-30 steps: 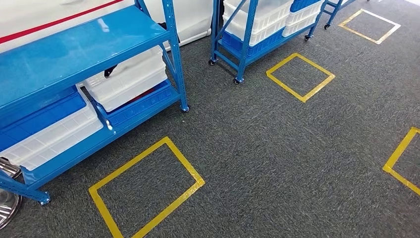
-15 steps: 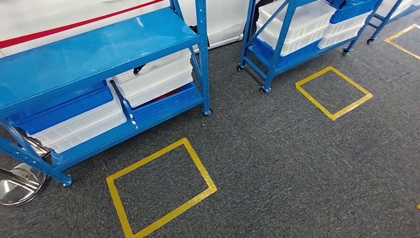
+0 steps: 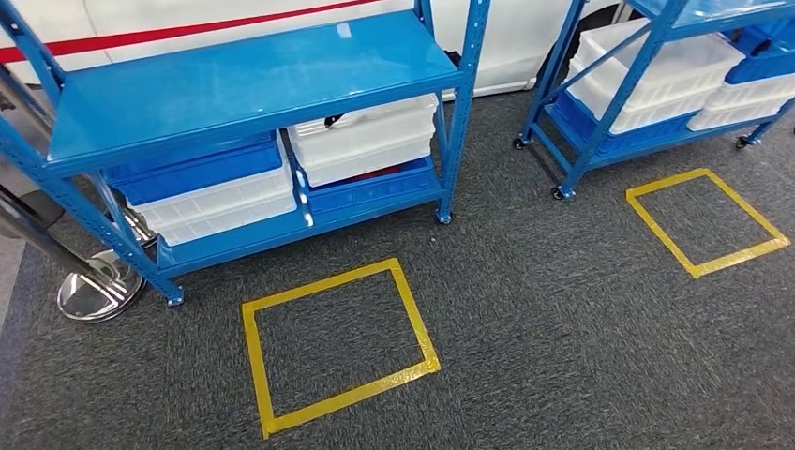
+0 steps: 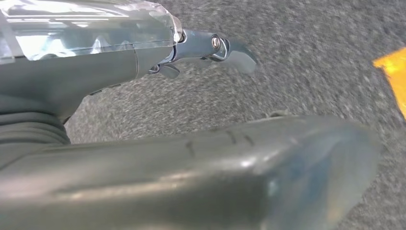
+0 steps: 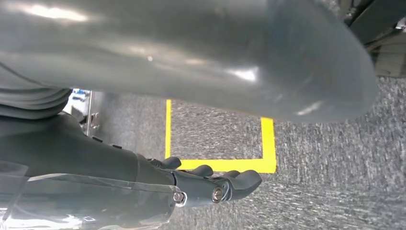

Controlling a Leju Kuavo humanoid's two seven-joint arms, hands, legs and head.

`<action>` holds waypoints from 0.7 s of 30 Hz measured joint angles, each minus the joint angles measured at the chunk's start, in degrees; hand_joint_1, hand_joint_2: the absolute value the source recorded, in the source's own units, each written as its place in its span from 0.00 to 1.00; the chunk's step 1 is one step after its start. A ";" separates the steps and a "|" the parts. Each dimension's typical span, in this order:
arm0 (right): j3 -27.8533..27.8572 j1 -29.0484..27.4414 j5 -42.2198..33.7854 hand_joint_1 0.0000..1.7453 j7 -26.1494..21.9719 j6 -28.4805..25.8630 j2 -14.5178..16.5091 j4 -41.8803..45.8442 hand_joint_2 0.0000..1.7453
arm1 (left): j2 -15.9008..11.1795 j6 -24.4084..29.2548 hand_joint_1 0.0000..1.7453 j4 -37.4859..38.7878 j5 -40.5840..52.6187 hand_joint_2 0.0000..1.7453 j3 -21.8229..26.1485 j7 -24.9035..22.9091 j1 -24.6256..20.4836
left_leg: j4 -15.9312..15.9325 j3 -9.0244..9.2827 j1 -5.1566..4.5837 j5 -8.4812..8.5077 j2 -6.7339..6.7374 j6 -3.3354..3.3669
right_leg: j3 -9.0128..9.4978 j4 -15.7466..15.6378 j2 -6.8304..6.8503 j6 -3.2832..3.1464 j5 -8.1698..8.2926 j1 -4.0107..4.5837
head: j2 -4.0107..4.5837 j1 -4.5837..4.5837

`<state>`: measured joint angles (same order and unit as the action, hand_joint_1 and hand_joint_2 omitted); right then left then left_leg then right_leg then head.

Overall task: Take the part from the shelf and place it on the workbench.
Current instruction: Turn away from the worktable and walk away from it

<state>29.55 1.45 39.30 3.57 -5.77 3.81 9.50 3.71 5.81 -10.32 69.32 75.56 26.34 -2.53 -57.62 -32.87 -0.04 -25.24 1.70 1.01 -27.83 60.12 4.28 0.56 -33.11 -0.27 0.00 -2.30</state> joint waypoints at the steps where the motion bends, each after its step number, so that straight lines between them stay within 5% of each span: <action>1: -0.01 -0.09 0.01 0.00 0.05 0.06 -0.02 0.03 0.00 | 0.02 -0.02 0.00 0.01 -0.02 0.00 0.00 -0.05 -0.09 | 0.19 0.15 0.18 0.09 -0.61 0.22 | -1.41 2.86 -1.76 0.16 -1.58 -0.16 | 0.00 0.00; 3: -0.02 -0.19 0.10 0.00 0.20 0.25 -0.03 0.03 0.00 | 0.05 -0.02 0.00 0.01 -0.13 0.00 0.01 -0.28 -0.35 | 0.21 0.15 0.23 0.09 -2.03 0.47 | -5.75 10.59 -3.67 0.32 -4.85 -0.30 | 0.00 0.00; 5: -0.02 -0.23 0.15 0.00 0.47 0.40 -0.04 0.03 0.00 | 0.08 -0.14 0.00 0.01 -0.28 0.00 0.02 -0.49 -0.42 | 0.15 0.30 0.22 0.00 -3.70 0.47 | -8.55 14.32 -4.05 0.43 -4.68 -0.46 | 0.00 0.00; 7: 0.00 -0.26 -0.14 0.00 0.64 0.43 -0.10 0.03 0.00 | 0.09 -0.71 0.00 0.05 -0.47 0.00 0.03 -0.46 -0.40 | 0.03 0.65 0.27 -0.17 -5.40 0.27 | -7.40 9.76 -4.61 0.33 -0.24 -0.60 | 0.00 0.00; 9: 0.14 -0.35 -0.91 0.00 0.62 0.19 -0.20 0.03 0.00 | 0.13 -1.34 0.00 0.11 -0.84 0.00 0.10 -0.35 -0.41 | -0.23 0.76 0.28 -0.48 -6.79 -0.18 | -4.64 2.23 -6.78 0.10 3.76 -0.72 | 0.00 0.01; 11: 0.38 -0.16 -1.63 0.00 0.54 -0.40 -0.23 0.04 0.00 | 0.16 -1.69 0.00 0.14 -1.18 0.00 0.18 -0.20 -0.34 | -0.33 0.55 0.23 -0.86 -7.68 -0.83 | -3.54 -1.12 -8.14 -0.28 4.68 -0.62 | 0.00 0.01; 13: 0.63 0.22 -1.98 0.00 0.51 -1.01 -0.20 0.07 0.00 | 0.14 -1.98 0.00 0.14 -1.31 0.00 0.22 0.02 -0.08 | -0.21 0.56 0.26 -1.18 -8.08 -1.55 | -3.32 -1.41 -7.50 -1.01 4.56 -0.53 | 0.00 0.00; 16: 1.07 0.03 -2.16 0.00 0.52 -1.52 -0.16 0.10 0.00 | 0.18 -2.33 0.00 0.20 -1.17 0.00 0.23 0.23 -0.01 | -4.53 -1.05 0.32 -3.53 -4.85 -2.36 | -2.17 -2.04 -6.35 -2.17 4.40 -0.80 | 0.00 -0.01; 19: 1.39 -0.53 -2.23 0.00 0.53 -1.51 -0.21 0.10 0.00 | 0.17 -2.50 0.00 0.22 -1.04 0.00 0.24 0.28 -0.25 | -15.96 -7.35 0.59 -7.97 -2.22 -3.02 | -1.15 -2.08 -5.17 -2.47 3.48 -0.55 | 0.00 -0.02; 21: 1.54 -0.60 -2.26 0.00 0.53 -1.44 -0.21 0.10 0.00 | 0.16 -2.54 0.00 0.22 -1.02 0.00 0.24 0.28 -0.08 | -16.98 -8.71 0.64 -6.37 -2.06 -3.02 | -0.15 -2.07 -4.76 -2.35 2.62 -0.46 | 0.00 -0.02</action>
<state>31.09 0.85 37.05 4.10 -7.21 3.61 9.60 3.87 3.28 -10.10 68.31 75.80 26.62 -2.61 -74.60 -41.57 0.60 -31.61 -0.36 -2.00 -27.98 58.06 -0.48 -1.79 -30.50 -0.73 0.00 -2.32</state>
